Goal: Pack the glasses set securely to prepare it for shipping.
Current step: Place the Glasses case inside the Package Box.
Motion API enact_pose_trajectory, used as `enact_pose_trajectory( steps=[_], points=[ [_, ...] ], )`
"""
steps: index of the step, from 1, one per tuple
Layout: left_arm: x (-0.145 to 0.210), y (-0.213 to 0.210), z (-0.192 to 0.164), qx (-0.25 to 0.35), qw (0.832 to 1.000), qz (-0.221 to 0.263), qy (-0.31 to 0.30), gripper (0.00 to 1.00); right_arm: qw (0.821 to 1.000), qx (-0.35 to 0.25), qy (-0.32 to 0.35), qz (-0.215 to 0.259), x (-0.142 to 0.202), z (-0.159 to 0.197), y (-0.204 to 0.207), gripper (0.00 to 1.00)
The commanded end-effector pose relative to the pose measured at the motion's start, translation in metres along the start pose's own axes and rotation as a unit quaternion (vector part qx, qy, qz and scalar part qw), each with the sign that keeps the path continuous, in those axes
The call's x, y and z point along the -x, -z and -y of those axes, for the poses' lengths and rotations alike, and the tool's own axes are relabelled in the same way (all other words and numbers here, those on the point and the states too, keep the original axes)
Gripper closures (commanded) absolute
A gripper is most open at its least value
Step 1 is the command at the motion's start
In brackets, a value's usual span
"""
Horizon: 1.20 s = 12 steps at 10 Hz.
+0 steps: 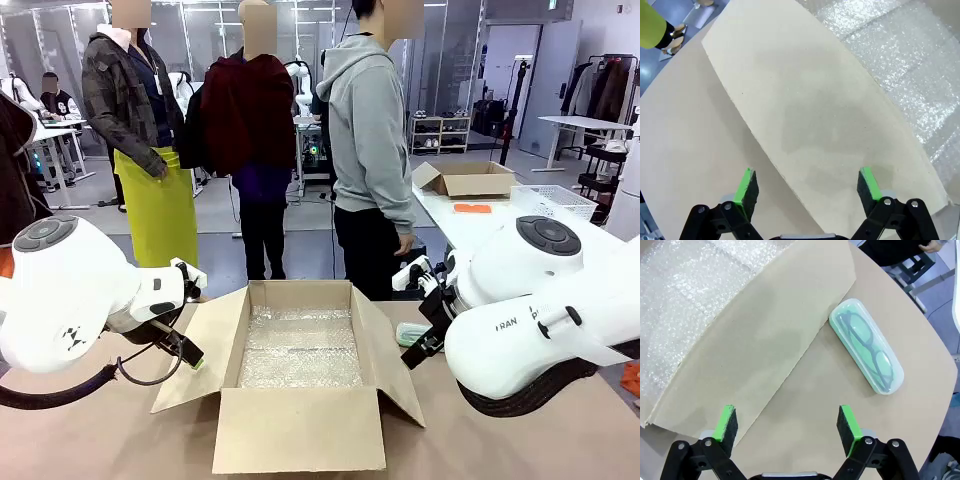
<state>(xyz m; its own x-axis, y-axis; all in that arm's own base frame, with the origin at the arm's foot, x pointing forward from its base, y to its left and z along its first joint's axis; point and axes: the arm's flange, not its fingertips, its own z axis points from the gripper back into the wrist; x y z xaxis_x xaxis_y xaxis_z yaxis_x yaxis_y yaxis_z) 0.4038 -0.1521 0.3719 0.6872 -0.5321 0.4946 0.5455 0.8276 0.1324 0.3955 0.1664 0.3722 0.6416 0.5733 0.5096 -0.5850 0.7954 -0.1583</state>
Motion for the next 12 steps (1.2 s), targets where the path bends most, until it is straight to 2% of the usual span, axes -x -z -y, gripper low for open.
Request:
enact_pose_trajectory(
  steps=[1,10,12],
  points=[
    [0.000,0.000,0.000,0.000,1.000,0.000,0.000,0.00,1.000,0.000,0.000,0.000,0.000,0.000,0.000,0.00],
    [0.000,0.000,0.001,0.000,1.000,0.000,0.001,0.00,1.000,0.000,-0.001,0.000,0.000,0.000,0.000,0.00],
    [-0.007,-0.057,0.003,0.023,1.000,-0.007,0.017,0.00,1.000,0.001,-0.015,-0.014,-0.008,0.029,-0.030,0.00]
  ],
)
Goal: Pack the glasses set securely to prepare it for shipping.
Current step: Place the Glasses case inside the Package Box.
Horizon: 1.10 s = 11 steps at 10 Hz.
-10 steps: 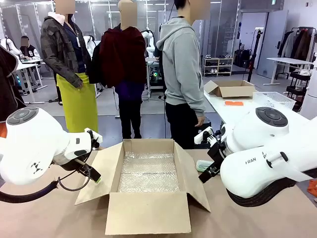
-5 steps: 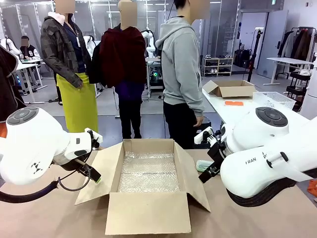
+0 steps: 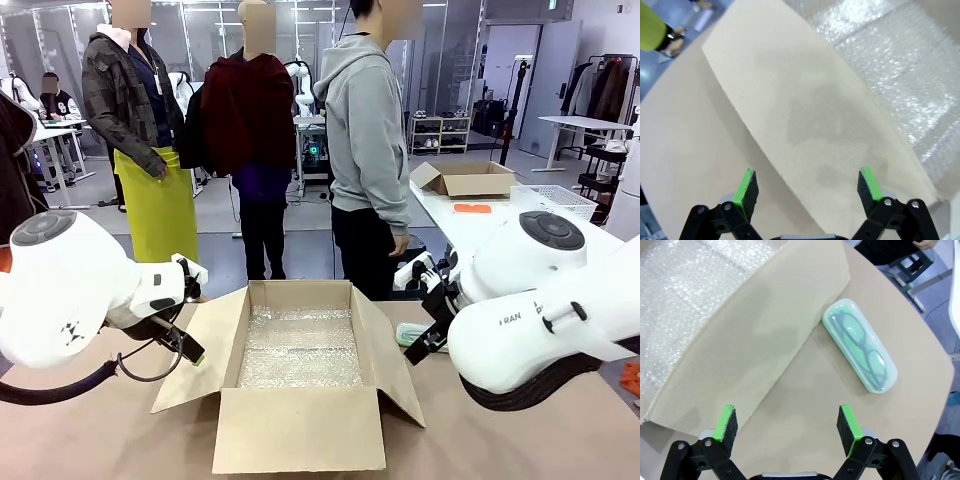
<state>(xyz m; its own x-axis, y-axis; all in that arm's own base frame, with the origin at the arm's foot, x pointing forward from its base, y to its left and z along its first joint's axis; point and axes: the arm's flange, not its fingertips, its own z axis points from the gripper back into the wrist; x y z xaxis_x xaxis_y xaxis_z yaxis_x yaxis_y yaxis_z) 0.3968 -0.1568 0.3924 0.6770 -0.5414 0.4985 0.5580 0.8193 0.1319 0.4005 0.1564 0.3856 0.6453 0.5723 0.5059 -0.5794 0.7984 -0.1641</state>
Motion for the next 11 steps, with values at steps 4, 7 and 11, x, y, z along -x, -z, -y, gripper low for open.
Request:
enact_pose_trajectory(
  steps=[4,7,11],
  points=[
    [-0.001,-0.118,0.018,0.046,0.998,-0.015,0.051,0.00,0.995,-0.043,-0.070,-0.048,-0.018,0.071,-0.044,0.00],
    [0.009,-0.177,0.051,0.073,0.991,-0.028,0.111,0.00,0.984,-0.053,-0.157,-0.071,-0.043,0.109,-0.024,0.00],
    [0.014,-0.189,0.069,0.070,0.990,-0.024,0.123,0.00,0.959,-0.063,-0.252,-0.112,-0.075,0.126,-0.003,0.00]
  ],
)
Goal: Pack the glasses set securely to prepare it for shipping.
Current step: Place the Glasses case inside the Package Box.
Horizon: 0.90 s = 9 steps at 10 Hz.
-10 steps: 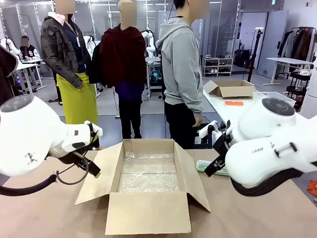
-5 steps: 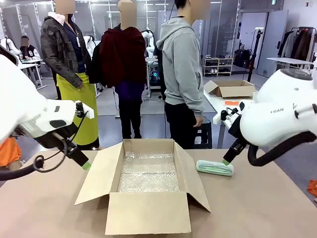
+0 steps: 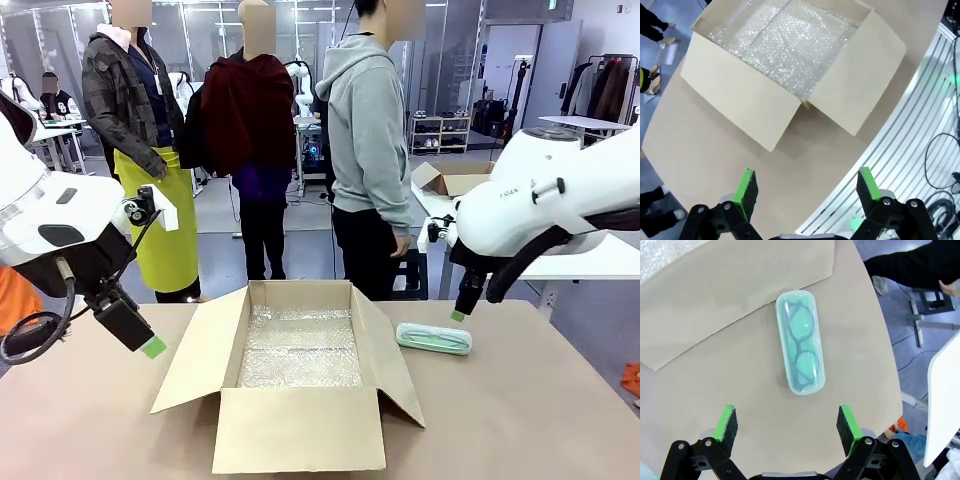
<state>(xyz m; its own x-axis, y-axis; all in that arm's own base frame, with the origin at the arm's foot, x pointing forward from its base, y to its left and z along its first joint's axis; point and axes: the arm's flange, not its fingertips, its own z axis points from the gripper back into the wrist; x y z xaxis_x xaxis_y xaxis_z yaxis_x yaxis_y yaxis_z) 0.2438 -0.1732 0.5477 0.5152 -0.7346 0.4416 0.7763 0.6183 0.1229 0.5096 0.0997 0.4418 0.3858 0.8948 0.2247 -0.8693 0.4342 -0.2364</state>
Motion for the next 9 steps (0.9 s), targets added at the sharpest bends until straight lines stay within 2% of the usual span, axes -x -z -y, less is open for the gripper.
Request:
enact_pose_trajectory(
  steps=[1,4,7,9],
  points=[
    [-0.001,0.013,-0.012,-0.003,1.000,-0.011,-0.007,0.00,0.999,-0.020,-0.048,-0.017,-0.011,0.020,0.002,0.00],
    [-0.001,0.013,-0.012,-0.003,1.000,-0.011,-0.007,0.00,0.993,-0.048,-0.102,-0.042,-0.030,0.044,0.023,0.00],
    [-0.001,0.013,-0.012,-0.003,1.000,-0.011,-0.007,0.00,0.988,-0.096,-0.109,-0.042,-0.035,0.049,0.044,0.00],
    [-0.001,0.013,-0.012,-0.003,1.000,-0.011,-0.007,0.00,0.992,-0.074,-0.095,-0.046,-0.034,0.043,0.044,0.00]
  ],
)
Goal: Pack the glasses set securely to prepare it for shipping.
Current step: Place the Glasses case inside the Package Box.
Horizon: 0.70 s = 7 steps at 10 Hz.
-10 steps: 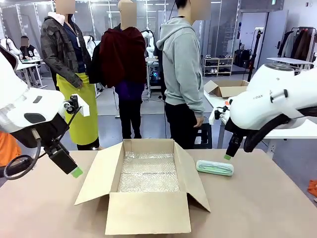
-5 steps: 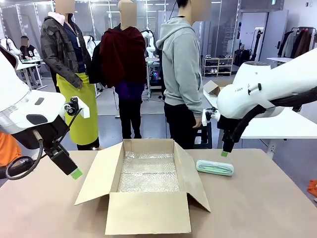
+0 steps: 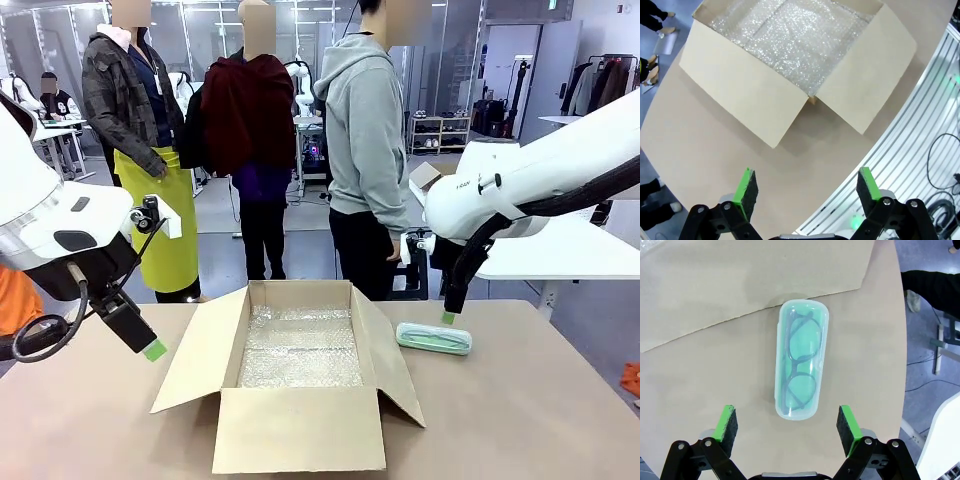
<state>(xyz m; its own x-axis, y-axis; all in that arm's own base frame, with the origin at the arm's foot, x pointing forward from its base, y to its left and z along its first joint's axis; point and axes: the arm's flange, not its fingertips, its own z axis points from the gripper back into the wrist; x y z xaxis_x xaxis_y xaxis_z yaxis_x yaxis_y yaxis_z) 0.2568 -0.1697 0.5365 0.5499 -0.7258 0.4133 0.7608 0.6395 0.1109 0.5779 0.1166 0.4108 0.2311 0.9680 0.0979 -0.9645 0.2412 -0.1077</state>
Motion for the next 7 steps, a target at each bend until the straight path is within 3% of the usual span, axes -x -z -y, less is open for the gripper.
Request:
enact_pose_trajectory(
  steps=[1,3,4,7],
  points=[
    [-0.002,-0.001,-0.001,-0.003,1.000,0.007,0.008,0.00,1.000,0.008,0.000,0.001,0.001,-0.003,-0.007,0.00],
    [-0.002,-0.001,-0.001,-0.003,1.000,0.007,0.008,0.00,1.000,0.001,0.001,0.001,0.001,0.000,-0.002,0.00],
    [-0.002,-0.001,-0.001,-0.003,1.000,0.007,0.008,0.00,0.999,-0.026,-0.041,-0.012,-0.003,0.004,0.010,0.00],
    [-0.002,-0.001,-0.001,-0.003,1.000,0.007,0.008,0.00,0.998,-0.052,-0.021,-0.014,-0.018,0.030,0.040,0.00]
  ],
)
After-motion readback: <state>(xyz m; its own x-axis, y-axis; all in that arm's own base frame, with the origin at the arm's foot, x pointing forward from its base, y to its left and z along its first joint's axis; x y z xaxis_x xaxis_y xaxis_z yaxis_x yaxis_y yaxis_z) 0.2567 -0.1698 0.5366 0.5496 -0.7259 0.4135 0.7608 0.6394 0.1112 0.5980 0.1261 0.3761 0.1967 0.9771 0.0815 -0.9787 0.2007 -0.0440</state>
